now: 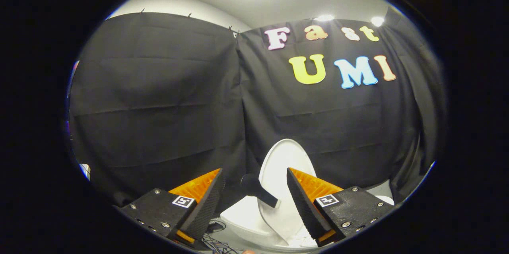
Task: Open the toilet lid.
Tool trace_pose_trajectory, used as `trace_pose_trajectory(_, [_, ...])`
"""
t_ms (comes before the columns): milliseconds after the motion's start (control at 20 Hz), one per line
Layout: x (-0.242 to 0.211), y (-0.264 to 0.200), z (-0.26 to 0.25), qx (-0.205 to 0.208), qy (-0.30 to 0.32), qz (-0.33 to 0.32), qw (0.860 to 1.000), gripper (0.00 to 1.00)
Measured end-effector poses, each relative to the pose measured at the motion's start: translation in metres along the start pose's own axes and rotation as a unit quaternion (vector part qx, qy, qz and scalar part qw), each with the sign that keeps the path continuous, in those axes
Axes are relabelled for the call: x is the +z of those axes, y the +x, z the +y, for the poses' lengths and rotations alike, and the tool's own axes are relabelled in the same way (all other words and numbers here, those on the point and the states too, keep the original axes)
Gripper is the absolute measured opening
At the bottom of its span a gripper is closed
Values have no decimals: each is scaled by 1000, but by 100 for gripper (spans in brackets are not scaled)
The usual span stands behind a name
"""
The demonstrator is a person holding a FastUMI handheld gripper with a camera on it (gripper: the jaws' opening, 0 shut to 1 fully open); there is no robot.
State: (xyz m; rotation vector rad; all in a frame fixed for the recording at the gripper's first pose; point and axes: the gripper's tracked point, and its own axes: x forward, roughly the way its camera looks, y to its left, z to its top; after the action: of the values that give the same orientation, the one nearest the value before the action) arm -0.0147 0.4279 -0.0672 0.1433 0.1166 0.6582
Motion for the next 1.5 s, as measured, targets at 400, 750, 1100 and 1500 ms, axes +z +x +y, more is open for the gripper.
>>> trace_pose_trajectory(400, [77,-61,-112,-85,-38,-89,992,94])
trace_pose_trajectory(750, [89,-111,-228,-115,-91,-79,986,94])
trace_pose_trajectory(1100, [115,-161,-323,-171,-137,-89,972,94])
trace_pose_trajectory(1500, [124,-190,-365,-195,-122,-87,969,94])
